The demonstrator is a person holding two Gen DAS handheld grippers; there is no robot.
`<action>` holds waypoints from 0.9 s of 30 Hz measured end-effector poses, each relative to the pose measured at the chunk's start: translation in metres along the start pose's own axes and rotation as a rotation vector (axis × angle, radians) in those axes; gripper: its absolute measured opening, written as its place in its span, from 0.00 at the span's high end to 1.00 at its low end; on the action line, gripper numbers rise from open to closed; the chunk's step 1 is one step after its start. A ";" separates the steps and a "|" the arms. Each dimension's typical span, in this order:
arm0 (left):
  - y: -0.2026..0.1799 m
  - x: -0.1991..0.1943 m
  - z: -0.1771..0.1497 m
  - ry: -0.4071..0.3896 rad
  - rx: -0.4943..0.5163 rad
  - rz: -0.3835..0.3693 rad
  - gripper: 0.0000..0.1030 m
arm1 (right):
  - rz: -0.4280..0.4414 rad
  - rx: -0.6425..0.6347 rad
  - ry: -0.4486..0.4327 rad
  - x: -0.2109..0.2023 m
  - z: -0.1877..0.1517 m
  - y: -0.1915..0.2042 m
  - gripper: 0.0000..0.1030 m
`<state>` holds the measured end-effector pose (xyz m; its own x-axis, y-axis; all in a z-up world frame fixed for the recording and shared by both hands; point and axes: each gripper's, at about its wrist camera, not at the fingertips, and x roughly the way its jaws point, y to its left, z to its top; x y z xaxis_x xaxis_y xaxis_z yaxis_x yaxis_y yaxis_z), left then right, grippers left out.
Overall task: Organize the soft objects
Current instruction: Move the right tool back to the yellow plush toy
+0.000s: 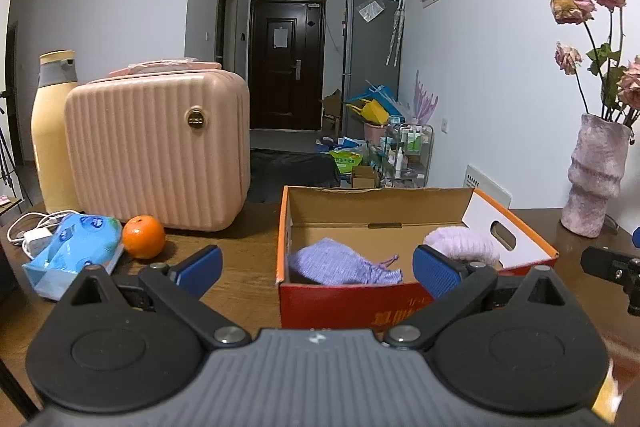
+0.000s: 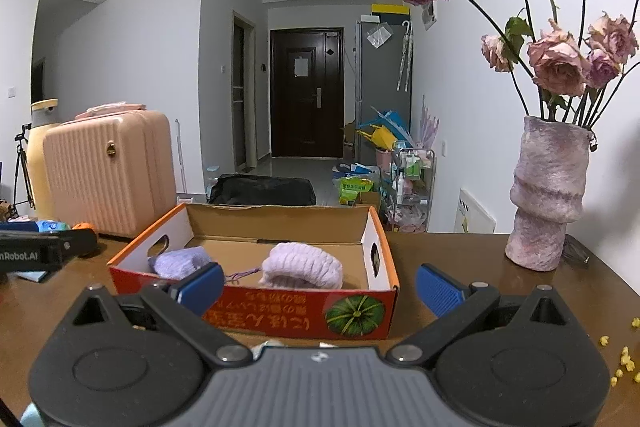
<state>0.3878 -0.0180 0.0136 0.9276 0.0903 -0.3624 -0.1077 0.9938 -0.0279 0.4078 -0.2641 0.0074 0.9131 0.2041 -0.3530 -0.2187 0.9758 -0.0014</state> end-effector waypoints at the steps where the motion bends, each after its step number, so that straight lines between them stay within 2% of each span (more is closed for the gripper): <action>1: 0.002 -0.003 -0.001 -0.003 0.000 0.001 0.00 | 0.001 -0.002 -0.003 -0.004 -0.002 0.002 0.00; 15: 0.019 -0.054 -0.027 -0.034 0.016 -0.015 0.00 | -0.019 -0.001 -0.063 -0.061 -0.031 0.027 0.00; 27: 0.028 -0.089 -0.051 -0.015 0.018 -0.034 0.00 | -0.015 0.008 -0.070 -0.096 -0.059 0.047 0.00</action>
<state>0.2837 -0.0016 -0.0022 0.9358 0.0574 -0.3478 -0.0697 0.9973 -0.0229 0.2899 -0.2428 -0.0145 0.9381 0.1942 -0.2868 -0.2022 0.9793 0.0018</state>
